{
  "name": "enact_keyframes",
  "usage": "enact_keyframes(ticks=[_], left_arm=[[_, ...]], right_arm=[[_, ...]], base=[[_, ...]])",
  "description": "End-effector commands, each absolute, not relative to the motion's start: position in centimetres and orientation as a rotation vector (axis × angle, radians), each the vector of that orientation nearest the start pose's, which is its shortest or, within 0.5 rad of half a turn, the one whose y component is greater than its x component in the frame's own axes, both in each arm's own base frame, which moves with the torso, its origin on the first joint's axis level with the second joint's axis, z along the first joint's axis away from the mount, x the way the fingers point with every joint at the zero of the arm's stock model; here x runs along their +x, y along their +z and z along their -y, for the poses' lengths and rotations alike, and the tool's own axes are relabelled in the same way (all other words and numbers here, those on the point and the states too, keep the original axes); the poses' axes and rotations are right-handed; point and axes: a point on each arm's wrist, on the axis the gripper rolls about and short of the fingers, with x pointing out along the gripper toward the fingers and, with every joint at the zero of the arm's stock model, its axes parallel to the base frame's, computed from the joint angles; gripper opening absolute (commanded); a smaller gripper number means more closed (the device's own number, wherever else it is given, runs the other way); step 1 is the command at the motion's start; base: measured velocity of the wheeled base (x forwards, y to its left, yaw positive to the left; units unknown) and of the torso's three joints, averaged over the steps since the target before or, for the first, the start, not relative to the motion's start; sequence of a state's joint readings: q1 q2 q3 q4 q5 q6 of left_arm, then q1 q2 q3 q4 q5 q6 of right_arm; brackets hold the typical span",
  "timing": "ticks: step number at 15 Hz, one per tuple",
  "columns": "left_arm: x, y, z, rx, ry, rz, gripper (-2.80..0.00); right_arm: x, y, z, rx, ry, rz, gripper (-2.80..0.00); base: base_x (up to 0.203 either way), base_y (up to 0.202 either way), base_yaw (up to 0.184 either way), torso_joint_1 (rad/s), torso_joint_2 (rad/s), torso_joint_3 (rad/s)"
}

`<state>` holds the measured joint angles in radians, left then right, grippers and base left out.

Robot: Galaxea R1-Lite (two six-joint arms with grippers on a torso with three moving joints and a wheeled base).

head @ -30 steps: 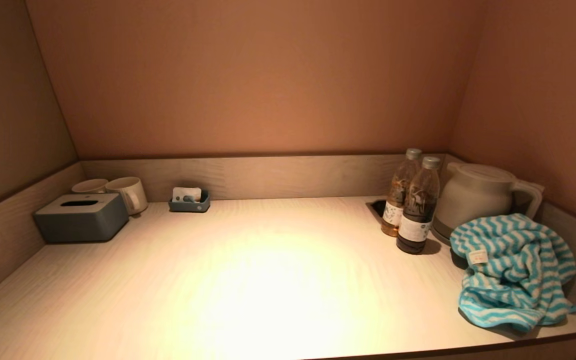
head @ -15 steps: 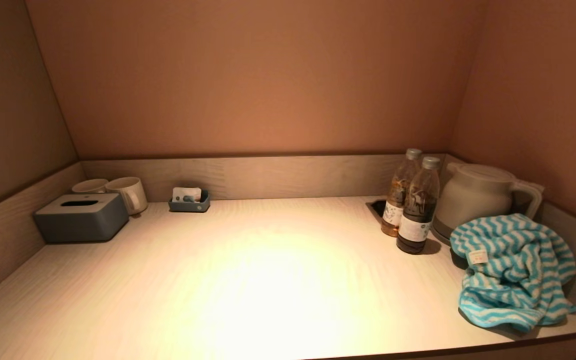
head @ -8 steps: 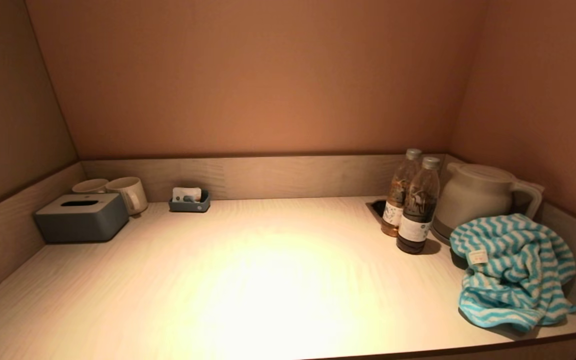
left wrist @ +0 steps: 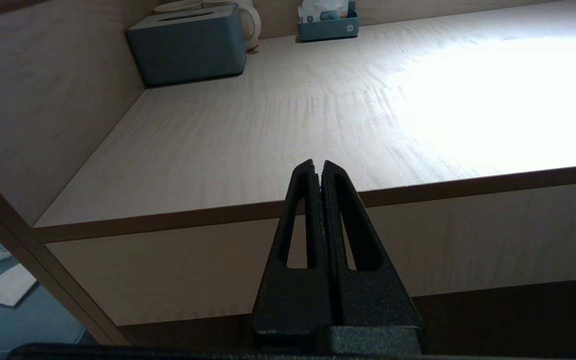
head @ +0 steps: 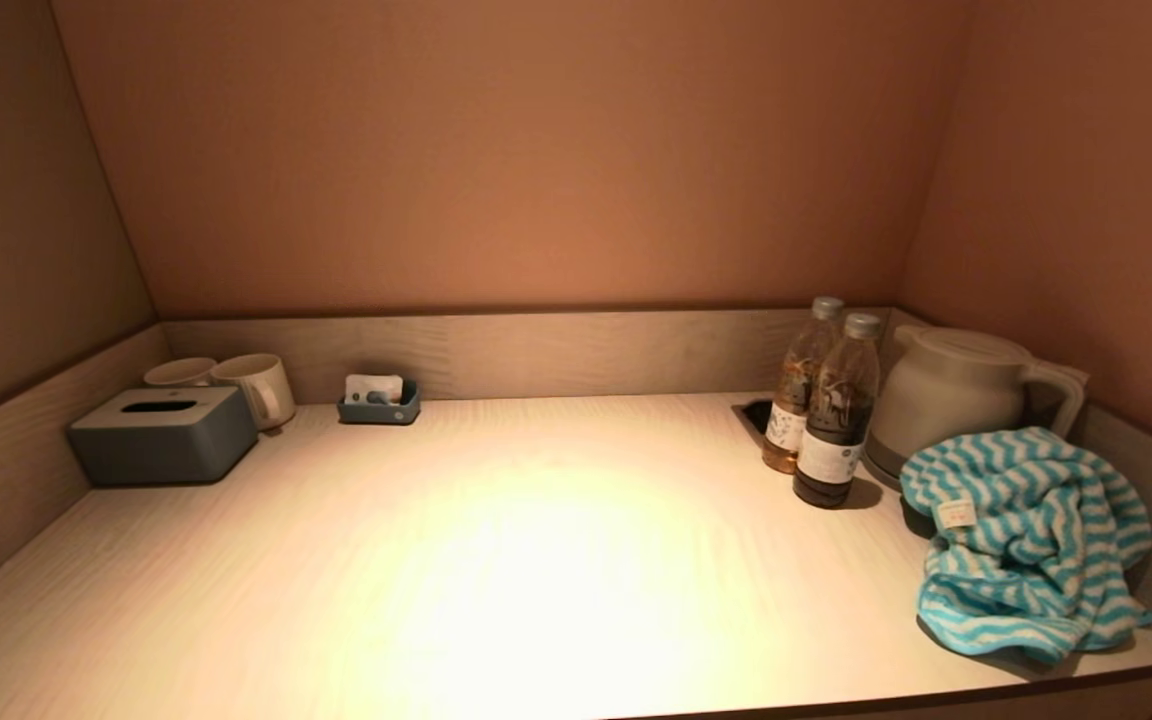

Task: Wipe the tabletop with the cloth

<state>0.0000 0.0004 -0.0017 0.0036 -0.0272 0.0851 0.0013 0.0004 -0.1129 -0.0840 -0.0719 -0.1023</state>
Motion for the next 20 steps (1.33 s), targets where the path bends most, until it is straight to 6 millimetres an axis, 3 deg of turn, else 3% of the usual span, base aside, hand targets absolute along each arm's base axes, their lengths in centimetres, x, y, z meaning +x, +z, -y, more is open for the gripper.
enact_keyframes(ticks=[1,5,12,20], left_arm=[[-2.3,7.5,0.1,0.086,-0.028,-0.003,-2.80],[-2.3,7.5,0.1,0.086,-0.028,-0.002,-2.80],[-2.3,7.5,0.1,0.086,-0.028,-0.002,-2.80],[-2.3,7.5,0.1,0.086,-0.028,-0.002,-2.80]], right_arm=[[-3.4,11.8,0.2,-0.093,-0.083,0.276,-2.80],[-2.6,10.0,0.2,-0.097,-0.076,0.234,-2.80],[-2.3,7.6,0.0,-0.082,0.008,0.004,-2.80],[-2.3,7.5,0.0,-0.057,0.008,0.000,-2.80]], base=[[0.000,0.000,0.000,0.000,0.00,0.000],[0.000,0.000,0.000,0.000,0.00,0.000],[0.000,0.000,0.000,0.000,0.00,0.000],[0.000,0.000,0.000,0.000,0.00,0.000]])
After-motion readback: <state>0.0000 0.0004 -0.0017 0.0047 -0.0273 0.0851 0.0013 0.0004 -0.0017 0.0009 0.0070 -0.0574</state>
